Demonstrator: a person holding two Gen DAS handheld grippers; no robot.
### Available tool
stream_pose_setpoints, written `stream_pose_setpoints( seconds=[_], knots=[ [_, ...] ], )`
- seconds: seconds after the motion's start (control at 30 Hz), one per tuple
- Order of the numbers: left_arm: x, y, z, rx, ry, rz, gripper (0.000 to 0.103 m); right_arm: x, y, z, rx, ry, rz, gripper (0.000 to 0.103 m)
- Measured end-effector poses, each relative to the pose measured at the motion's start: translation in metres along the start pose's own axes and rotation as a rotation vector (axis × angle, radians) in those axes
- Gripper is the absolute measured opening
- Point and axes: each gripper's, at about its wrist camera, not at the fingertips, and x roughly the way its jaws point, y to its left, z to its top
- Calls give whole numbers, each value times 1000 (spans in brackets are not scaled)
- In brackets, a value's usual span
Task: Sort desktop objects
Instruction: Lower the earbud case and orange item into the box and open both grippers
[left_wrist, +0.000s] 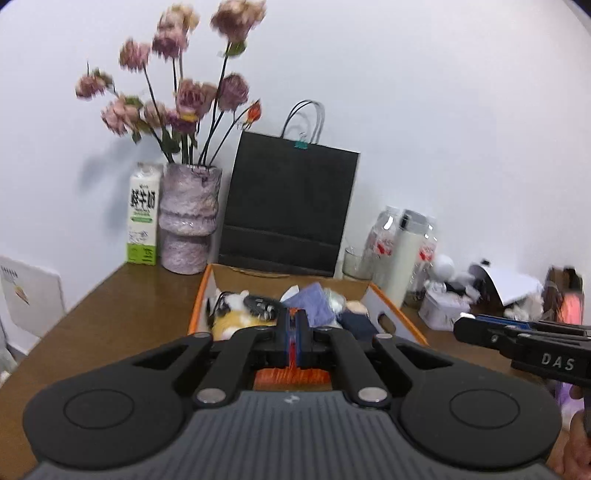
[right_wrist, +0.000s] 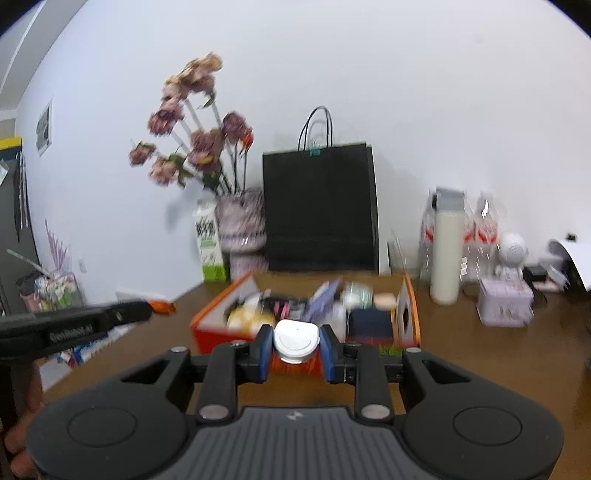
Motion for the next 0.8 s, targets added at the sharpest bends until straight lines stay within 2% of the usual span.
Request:
stream_pose_setpoints(
  seconds=[0.13, 0.3, 0.4, 0.5, 0.57, 0.63, 0.7, 0.73, 0.8],
  knots=[
    [63, 12, 31, -14, 50, 18, 3, 51, -26, 40, 29, -8, 3, 25],
    [151, 34, 57, 3, 130, 74, 3, 139, -64, 75, 66, 108, -23, 25],
    [201, 51, 65, -29, 210, 80, 3, 194, -93, 83, 131, 200, -48, 25],
    [242, 55, 71, -23, 235, 111, 3, 237, -111, 84, 140, 253, -66, 25],
    [267, 58, 69, -24, 296, 122, 3, 267, -121, 79, 151, 297, -83, 25],
    [282, 61, 65, -13, 313, 135, 3, 292, -129, 76, 161, 338, -84, 26],
    [293, 65, 62, -7, 317, 130, 7, 313, -134, 73, 163, 350, -93, 26],
    [298, 68, 62, -9, 327, 130, 13, 322, -136, 71, 163, 362, -104, 30],
    [299, 72, 62, -22, 327, 133, 25, 339, -141, 68, 180, 392, -129, 46]
  ],
)
